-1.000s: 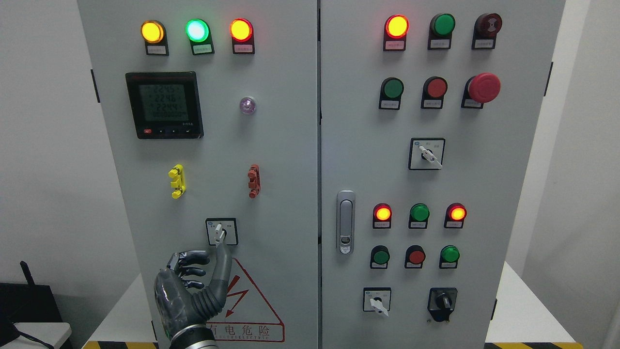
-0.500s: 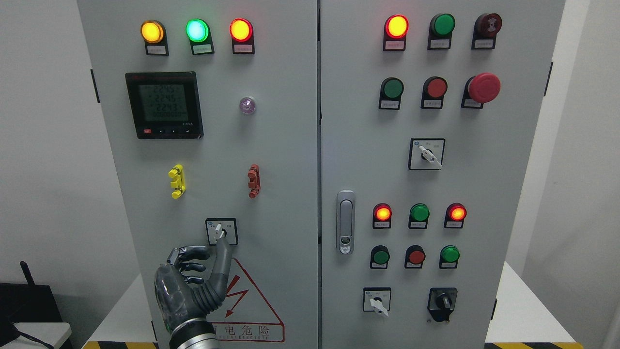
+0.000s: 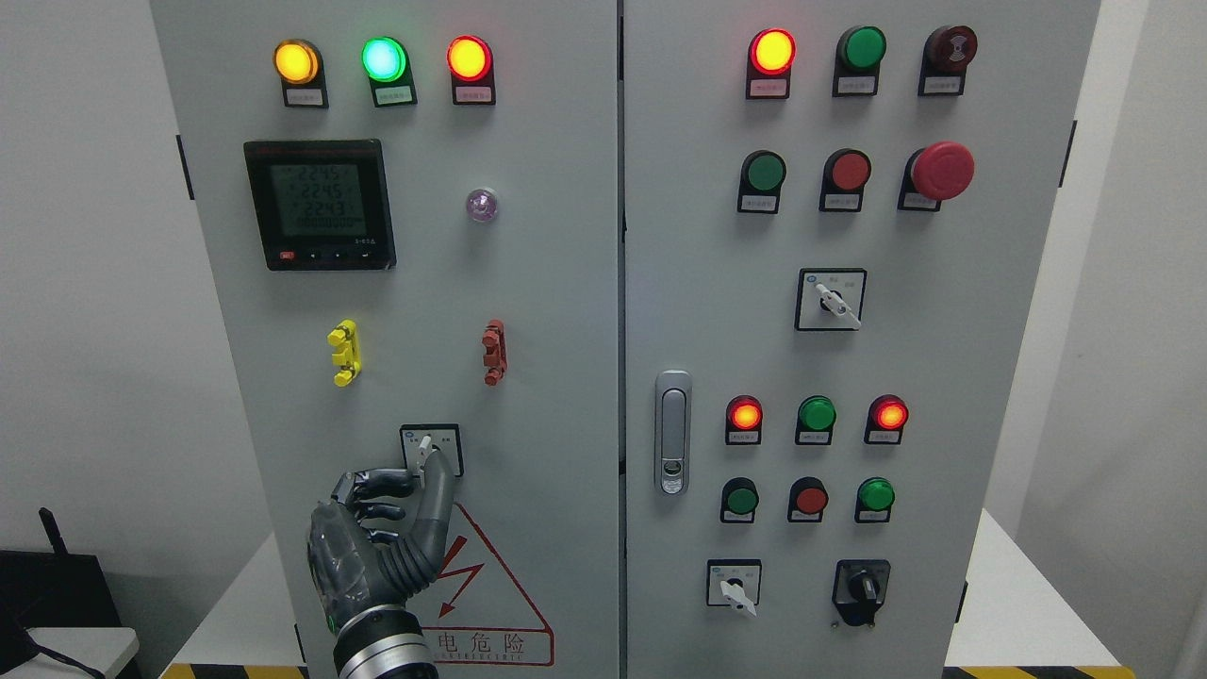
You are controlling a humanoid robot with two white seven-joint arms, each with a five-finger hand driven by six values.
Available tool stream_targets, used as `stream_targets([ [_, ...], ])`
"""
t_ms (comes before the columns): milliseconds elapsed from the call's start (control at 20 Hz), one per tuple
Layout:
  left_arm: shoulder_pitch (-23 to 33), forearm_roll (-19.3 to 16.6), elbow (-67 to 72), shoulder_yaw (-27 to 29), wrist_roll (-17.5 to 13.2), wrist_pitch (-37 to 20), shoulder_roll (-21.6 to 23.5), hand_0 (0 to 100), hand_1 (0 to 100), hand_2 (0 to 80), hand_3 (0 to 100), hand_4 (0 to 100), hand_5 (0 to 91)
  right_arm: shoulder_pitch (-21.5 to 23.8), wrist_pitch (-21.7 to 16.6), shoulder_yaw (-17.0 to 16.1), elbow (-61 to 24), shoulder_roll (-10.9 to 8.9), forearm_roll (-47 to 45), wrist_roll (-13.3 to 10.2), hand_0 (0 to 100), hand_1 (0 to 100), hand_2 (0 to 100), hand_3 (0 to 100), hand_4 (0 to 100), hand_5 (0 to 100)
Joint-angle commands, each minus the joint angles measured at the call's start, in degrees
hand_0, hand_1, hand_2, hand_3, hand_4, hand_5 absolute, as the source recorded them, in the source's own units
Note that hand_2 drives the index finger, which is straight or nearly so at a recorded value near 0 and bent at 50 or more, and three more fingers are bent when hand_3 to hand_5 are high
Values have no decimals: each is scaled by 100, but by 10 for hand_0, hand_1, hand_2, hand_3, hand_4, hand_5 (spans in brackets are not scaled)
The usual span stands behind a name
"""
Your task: Turn on light switch 1
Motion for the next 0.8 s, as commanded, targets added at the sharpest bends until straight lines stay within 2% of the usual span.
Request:
stream_targets([
  [0, -52, 12, 5, -9, -13, 108, 11, 142, 532, 542, 643, 702, 685, -1, -5, 0, 0, 0, -97, -1, 120, 389, 0, 0, 0, 0],
  [750, -105, 12, 14, -79, -30, 257, 11, 170, 495, 552, 652, 708, 696, -1, -5, 0, 0, 0, -97, -1, 120, 389, 0, 0, 0, 0],
])
